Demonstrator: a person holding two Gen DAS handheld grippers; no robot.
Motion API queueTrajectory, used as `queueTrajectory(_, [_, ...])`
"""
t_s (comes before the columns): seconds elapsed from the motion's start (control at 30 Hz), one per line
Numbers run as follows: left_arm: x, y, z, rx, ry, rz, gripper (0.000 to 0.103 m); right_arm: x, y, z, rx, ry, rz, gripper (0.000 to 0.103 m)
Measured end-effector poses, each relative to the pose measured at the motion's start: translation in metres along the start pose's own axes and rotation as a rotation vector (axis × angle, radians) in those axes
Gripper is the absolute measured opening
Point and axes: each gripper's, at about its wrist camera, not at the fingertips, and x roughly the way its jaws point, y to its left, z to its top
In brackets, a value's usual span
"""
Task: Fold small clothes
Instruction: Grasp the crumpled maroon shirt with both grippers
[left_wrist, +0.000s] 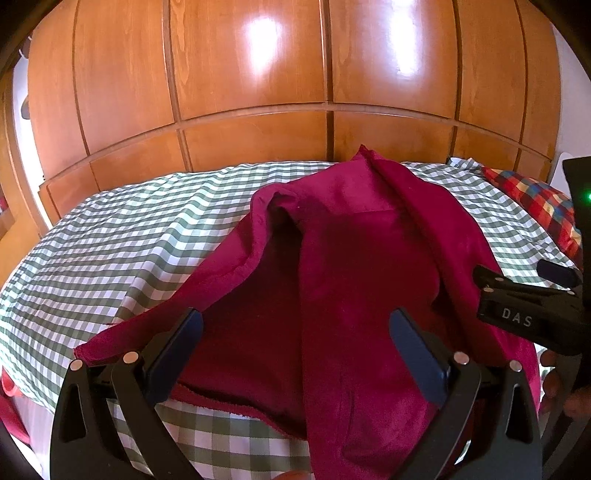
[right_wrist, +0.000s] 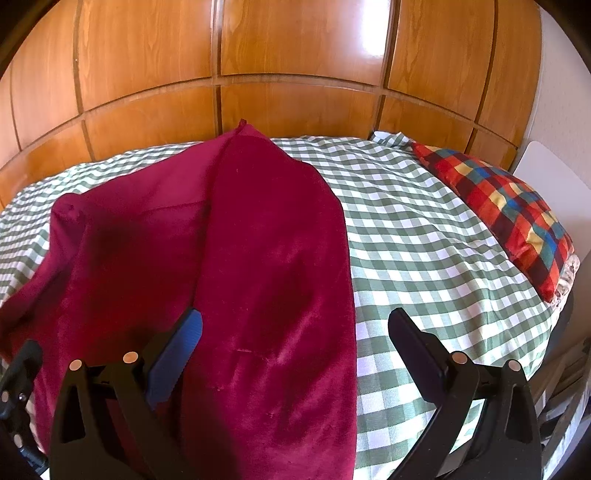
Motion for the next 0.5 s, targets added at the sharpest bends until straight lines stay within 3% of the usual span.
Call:
queueTrajectory(0.3, [-0.005,-0.003,-0.006,0.037,-0.001,-0.053,0.100,-0.001,0.001,-0.001,-0.007,0.004,-0.005,0.100])
queueTrajectory(0.5, [-0.018,-0.013,-0.014,0.119,-0.017,-0.164,0.100,-0.001,0.001,-0.002,-0.008,0.008,-0.008,0.100])
